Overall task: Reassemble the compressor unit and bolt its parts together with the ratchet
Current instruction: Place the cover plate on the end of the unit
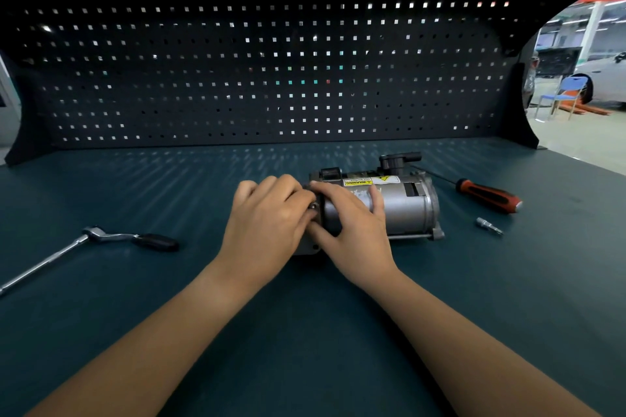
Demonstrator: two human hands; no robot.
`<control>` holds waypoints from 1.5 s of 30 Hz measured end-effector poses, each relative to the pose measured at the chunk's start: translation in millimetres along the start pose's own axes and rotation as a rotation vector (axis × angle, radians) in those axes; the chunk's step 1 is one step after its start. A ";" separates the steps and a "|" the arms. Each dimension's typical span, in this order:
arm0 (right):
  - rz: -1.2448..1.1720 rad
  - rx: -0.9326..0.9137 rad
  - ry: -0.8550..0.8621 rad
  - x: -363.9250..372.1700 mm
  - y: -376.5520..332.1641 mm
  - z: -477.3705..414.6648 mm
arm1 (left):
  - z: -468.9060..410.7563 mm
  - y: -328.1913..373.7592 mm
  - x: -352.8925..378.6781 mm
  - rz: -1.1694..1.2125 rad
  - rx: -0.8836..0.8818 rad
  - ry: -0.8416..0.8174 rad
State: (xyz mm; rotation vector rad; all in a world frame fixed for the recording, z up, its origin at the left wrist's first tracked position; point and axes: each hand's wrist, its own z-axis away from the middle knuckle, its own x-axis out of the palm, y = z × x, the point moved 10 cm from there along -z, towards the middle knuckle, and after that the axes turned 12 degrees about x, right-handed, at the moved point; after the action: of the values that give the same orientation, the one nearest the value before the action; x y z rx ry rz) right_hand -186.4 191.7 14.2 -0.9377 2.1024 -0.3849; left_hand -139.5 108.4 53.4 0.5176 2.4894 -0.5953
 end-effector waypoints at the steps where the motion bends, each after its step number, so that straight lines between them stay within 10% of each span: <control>1: 0.001 0.001 0.001 -0.2 0.0 0.0 | 0.3 2.4 -0.2 -0.017 0.023 -0.002; 45: 0.035 0.033 0.040 -2.3 3.9 2.1 | 8.2 -20.0 8.0 0.214 -0.188 -0.004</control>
State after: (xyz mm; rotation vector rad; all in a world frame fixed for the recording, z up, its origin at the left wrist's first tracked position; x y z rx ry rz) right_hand -185.7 196.2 12.0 -0.8800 2.1389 -0.4220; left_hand -151.9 89.6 48.7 0.6962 2.4132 -0.2756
